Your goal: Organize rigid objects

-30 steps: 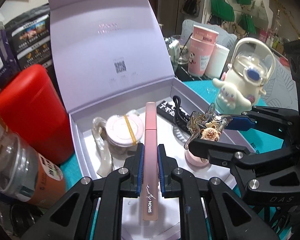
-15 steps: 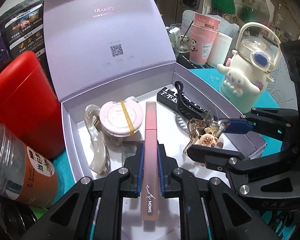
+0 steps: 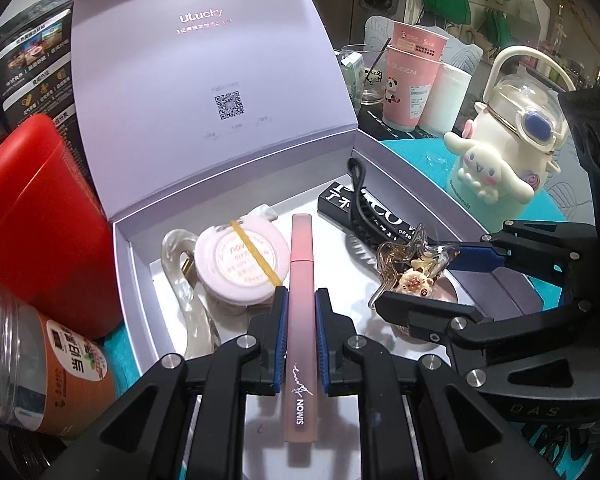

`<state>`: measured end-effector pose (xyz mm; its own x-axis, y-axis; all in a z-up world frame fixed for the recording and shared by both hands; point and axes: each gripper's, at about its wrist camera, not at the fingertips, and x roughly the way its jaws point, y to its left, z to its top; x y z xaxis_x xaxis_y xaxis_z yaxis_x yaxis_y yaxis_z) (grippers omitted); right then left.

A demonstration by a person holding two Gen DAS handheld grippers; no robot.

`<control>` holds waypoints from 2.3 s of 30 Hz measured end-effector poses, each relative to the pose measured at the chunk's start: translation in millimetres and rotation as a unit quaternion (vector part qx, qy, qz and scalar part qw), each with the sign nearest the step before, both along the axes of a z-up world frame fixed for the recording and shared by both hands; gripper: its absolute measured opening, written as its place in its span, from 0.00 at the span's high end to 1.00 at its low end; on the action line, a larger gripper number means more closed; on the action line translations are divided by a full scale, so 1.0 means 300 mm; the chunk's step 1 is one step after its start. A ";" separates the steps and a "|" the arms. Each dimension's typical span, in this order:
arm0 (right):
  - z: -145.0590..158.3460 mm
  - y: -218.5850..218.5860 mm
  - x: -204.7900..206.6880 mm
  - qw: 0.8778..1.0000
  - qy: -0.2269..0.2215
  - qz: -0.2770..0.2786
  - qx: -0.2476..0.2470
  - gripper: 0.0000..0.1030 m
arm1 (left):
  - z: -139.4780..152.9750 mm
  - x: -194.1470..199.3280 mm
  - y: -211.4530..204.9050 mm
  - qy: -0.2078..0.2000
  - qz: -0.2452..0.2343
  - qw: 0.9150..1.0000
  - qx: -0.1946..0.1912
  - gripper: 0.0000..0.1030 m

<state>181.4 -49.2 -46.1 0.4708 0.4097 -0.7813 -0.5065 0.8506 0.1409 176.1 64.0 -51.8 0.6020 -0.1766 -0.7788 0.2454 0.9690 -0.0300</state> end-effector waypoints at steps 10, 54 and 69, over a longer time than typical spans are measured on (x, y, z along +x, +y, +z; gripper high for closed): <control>-0.016 -0.009 0.032 1.000 0.006 -0.012 -0.011 0.53 | -0.007 0.028 -0.011 0.008 0.001 1.000 -0.002 0.87; 0.123 -0.080 -0.095 0.998 -0.028 -0.046 -0.021 0.34 | 0.107 -0.082 0.055 -0.026 0.071 0.997 0.008 0.23; 0.151 -0.115 -0.143 0.998 -0.036 -0.058 -0.016 0.33 | 0.133 -0.128 0.083 -0.039 0.089 0.995 0.005 0.00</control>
